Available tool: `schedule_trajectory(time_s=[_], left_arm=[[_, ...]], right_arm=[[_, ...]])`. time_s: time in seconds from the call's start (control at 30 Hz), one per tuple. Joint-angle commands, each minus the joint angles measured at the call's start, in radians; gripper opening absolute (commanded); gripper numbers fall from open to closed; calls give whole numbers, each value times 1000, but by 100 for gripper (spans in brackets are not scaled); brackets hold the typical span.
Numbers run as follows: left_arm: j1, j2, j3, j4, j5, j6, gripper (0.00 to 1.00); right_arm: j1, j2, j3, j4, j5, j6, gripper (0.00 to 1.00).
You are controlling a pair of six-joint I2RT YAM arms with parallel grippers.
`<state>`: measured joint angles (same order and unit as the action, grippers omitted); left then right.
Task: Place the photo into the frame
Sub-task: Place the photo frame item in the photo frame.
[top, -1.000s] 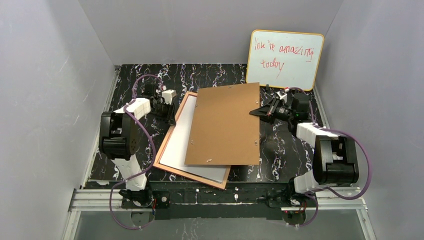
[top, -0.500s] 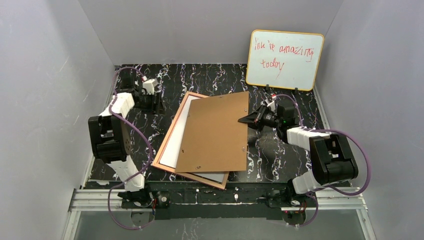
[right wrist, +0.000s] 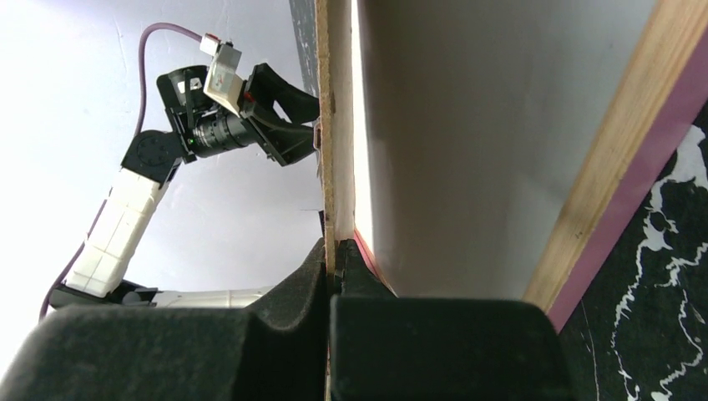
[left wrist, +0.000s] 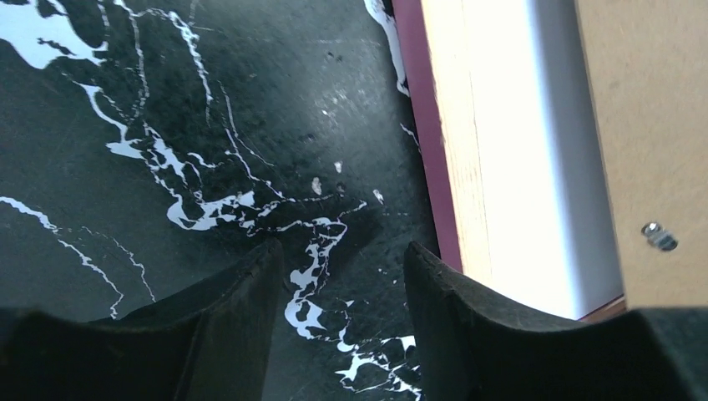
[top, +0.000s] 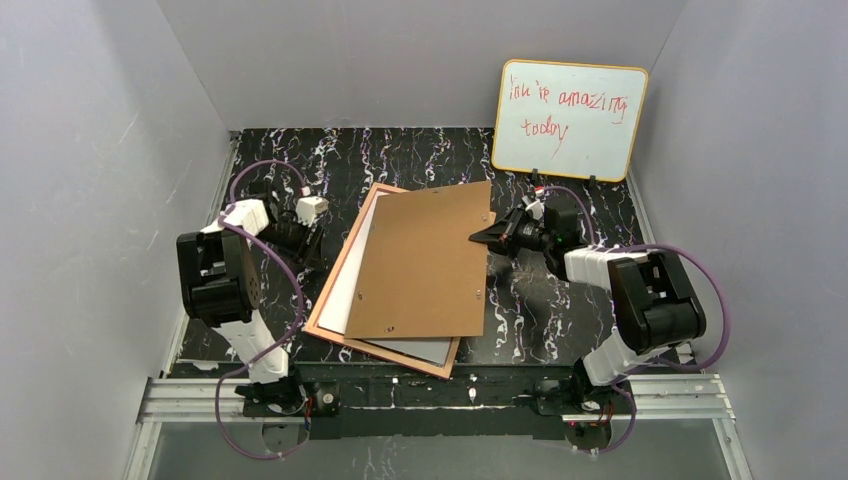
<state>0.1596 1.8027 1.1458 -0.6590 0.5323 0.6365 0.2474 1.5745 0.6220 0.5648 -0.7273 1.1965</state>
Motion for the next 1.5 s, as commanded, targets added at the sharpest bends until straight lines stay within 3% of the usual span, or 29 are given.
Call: schedule_trajectory(time_s=[0.0, 0.73, 1.47], left_arm=[[0, -57, -50, -67, -13, 167, 53], [-12, -69, -151, -222, 97, 374, 49], [-68, -93, -184, -398, 253, 512, 41]], right_arm=[[14, 19, 56, 72, -4, 16, 1], [30, 79, 94, 74, 121, 1, 1], [76, 200, 167, 132, 94, 27, 1]])
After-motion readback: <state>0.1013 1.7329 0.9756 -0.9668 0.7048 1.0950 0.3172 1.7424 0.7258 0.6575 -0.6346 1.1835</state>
